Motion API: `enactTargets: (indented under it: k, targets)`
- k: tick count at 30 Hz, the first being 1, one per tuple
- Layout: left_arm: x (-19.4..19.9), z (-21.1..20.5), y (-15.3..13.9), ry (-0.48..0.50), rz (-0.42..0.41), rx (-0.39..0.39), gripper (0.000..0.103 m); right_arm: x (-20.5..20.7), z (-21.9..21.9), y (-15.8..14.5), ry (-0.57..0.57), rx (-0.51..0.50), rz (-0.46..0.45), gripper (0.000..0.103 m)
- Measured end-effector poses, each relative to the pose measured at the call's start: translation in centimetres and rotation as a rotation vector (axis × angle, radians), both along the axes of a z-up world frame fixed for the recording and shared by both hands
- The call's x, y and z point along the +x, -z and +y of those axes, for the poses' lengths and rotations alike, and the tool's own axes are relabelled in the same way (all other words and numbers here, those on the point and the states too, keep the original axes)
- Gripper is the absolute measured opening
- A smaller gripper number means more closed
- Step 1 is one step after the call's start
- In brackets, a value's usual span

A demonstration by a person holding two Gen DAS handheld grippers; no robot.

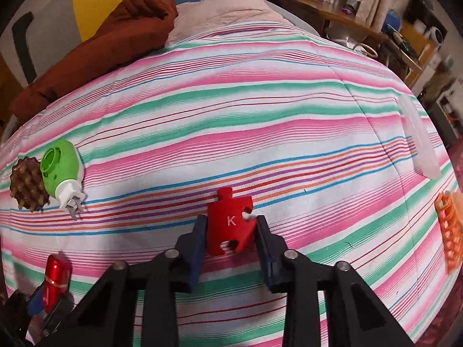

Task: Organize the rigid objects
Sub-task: 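Drop the red cylinder into the gold tray with the left tool while the right tool holds the puzzle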

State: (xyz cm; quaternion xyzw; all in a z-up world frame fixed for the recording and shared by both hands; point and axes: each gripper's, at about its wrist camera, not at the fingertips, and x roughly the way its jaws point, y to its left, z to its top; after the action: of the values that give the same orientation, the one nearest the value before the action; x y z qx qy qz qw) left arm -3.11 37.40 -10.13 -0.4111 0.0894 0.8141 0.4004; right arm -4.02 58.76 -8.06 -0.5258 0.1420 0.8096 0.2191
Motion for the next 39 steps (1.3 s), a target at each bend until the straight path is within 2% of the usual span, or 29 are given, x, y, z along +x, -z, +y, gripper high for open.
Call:
enactTargets:
  k: [6,9,13,17,21,30,39]
  targets:
    - [0.8,-2.7,0.0,-0.031,-0.011,0.028,0.025,-0.7,-1.5,-0.2,-0.100,-0.122,0.070,0.033]
    - [0.7,-3.2,-0.2,-0.035,-0.028,0.032,0.025,-0.8,-2.7,0.0,-0.158,-0.165,0.070,0.033]
    - [-0.1,-2.3,-0.3,-0.051,-0.049,0.016,0.027,-1.1,-3.0,0.2,-0.178,-0.140,0.061,0.033]
    - [0.7,-2.4,-0.2,-0.040,-0.013,-0.020,0.026,-1.2,-2.7,0.3,-0.174,-0.145,0.065,0.033]
    - [1.6,-3.7,-0.8,-0.051,-0.036,-0.003,0.026,-1.6,-3.1,0.5,-0.193,-0.110,0.050,0.033]
    - [4.8,-9.7,-4.3,-0.052,0.006,0.074,0.026,-1.4,-3.0,0.6,-0.220,-0.062,0.040,0.033]
    - [5.9,-17.3,-6.1,-0.133,0.005,0.126,0.026,-1.6,-2.9,0.8,-0.245,-0.013,0.036,0.033]
